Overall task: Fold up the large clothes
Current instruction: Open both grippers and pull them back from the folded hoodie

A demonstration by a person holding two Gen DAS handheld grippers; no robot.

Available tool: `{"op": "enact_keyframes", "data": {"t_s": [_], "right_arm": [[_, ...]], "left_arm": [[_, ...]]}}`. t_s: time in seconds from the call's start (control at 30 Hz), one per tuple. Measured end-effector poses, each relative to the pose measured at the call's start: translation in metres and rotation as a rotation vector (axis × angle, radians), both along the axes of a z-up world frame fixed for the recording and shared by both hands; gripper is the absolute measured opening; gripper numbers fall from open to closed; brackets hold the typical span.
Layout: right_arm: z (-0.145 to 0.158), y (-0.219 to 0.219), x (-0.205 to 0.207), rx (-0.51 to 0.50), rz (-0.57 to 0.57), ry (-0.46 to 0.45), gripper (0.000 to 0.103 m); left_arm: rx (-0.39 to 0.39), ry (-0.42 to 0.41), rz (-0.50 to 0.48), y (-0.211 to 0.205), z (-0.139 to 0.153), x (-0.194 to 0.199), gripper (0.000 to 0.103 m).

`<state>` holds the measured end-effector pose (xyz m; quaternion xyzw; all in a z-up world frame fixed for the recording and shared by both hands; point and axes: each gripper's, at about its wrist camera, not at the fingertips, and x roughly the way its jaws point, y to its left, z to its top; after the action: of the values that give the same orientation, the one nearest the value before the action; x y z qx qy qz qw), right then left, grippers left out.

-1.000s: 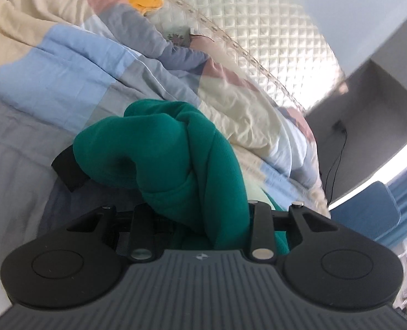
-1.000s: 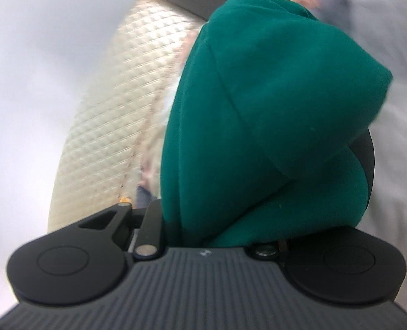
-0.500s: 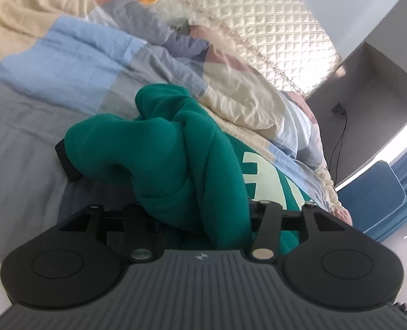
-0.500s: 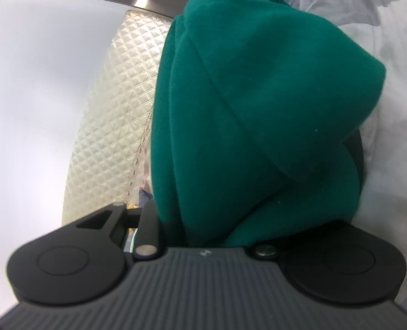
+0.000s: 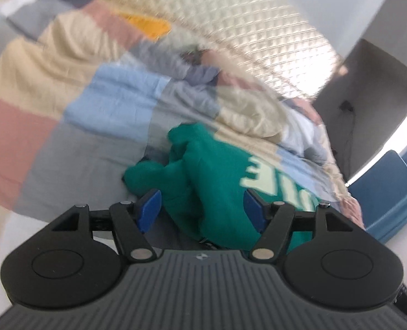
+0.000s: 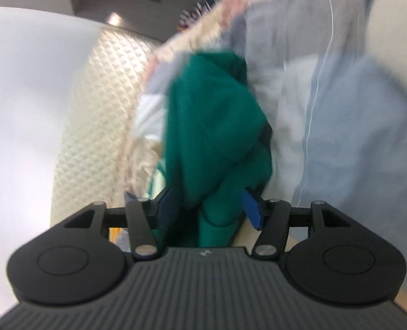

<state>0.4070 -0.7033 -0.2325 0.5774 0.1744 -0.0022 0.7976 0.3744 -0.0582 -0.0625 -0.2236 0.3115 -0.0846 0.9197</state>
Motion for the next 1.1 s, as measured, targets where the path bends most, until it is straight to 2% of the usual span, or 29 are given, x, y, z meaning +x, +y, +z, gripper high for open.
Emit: {"op": "enact_keyframes", "data": {"t_s": [0.1, 0.27, 0.4, 0.47, 0.6, 0.73, 0.87, 1.1], "right_arm": [[0.029, 0.001, -0.027, -0.074, -0.010, -0.038, 0.058], [0.118, 0.006, -0.075, -0.244, 0.033, -0.176, 0.058], [0.178, 0.019, -0.111, -0.359, 0.067, -0.288, 0.059], [0.207, 0.031, -0.131, -0.437, 0.082, -0.334, 0.059], [0.249, 0.060, -0.182, -0.612, 0.083, -0.397, 0.059], [0.268, 0.087, -0.229, -0.700, 0.104, -0.453, 0.059], [0.273, 0.113, -0.266, -0.795, 0.131, -0.478, 0.059], [0.244, 0.144, -0.292, -0.897, 0.170, -0.476, 0.059]], "left_arm": [[0.051, -0.067, -0.048, -0.010, 0.040, -0.027, 0.071], [0.146, -0.180, -0.116, -0.035, 0.109, -0.079, 0.071], [0.155, -0.261, -0.170, -0.045, 0.164, -0.127, 0.071], [0.183, -0.301, -0.180, -0.047, 0.187, -0.155, 0.071], [0.210, -0.341, -0.199, -0.048, 0.220, -0.212, 0.071], [0.252, -0.381, -0.206, -0.045, 0.231, -0.262, 0.071], [0.309, -0.401, -0.192, -0.039, 0.223, -0.302, 0.071], [0.330, -0.385, -0.178, -0.025, 0.180, -0.331, 0.071]]}}
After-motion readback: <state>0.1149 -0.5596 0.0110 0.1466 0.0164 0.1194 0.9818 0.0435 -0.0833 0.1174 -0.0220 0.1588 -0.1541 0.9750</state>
